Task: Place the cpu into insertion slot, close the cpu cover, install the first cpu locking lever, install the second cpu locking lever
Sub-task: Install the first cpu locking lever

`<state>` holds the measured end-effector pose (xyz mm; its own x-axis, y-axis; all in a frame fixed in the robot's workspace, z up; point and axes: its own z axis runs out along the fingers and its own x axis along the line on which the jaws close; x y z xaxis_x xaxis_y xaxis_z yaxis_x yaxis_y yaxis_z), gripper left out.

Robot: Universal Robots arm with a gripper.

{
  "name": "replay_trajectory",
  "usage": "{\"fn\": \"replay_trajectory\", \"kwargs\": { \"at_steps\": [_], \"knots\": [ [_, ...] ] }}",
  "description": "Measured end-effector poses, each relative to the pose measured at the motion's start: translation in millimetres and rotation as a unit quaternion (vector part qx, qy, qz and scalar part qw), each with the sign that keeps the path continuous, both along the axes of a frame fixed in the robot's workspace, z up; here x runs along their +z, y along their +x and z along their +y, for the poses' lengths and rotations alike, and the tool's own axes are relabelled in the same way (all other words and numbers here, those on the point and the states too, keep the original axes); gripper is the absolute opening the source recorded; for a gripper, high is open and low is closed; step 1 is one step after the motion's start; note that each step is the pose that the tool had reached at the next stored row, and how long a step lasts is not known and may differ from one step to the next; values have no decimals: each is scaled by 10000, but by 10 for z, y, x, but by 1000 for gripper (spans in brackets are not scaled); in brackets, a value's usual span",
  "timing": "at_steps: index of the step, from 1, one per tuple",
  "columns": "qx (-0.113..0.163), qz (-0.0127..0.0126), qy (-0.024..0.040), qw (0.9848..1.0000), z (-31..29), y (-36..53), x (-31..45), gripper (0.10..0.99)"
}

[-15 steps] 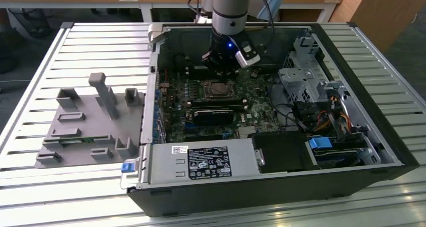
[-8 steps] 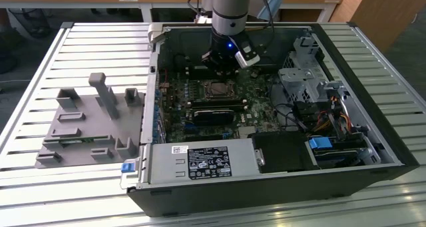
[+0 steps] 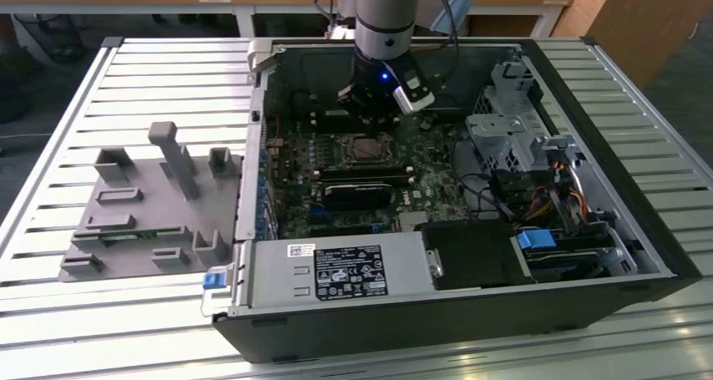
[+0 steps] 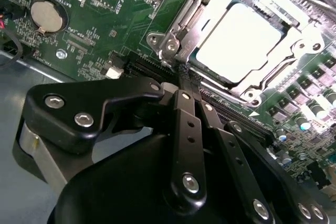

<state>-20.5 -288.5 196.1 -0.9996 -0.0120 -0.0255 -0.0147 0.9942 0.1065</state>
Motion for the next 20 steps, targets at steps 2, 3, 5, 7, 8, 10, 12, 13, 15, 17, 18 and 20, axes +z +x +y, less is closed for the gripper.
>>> {"fn": "replay_trajectory", "kwargs": {
  "at_steps": [2,3,5,7,8,10,12,13,15,17,18,20],
  "knots": [
    [1,1,-1,10000,-1,0,23,106],
    [1,4,-6,10000,-3,-1,40,106],
    [1,4,-5,10000,-2,-1,76,106],
    [1,4,-5,10000,-3,-1,113,106],
    [1,4,-6,10000,-3,-1,127,106],
    [2,4,-5,10000,-7,0,136,106],
    [1,4,-6,10000,-26,-1,136,106],
    [1,4,-5,10000,-37,-1,136,106],
    [1,4,-6,10000,-53,-1,136,106],
    [1,4,-6,10000,-67,-1,136,106],
    [1,4,-6,10000,-74,-1,136,106],
    [1,4,-6,10000,-86,0,136,106]
  ]
}}
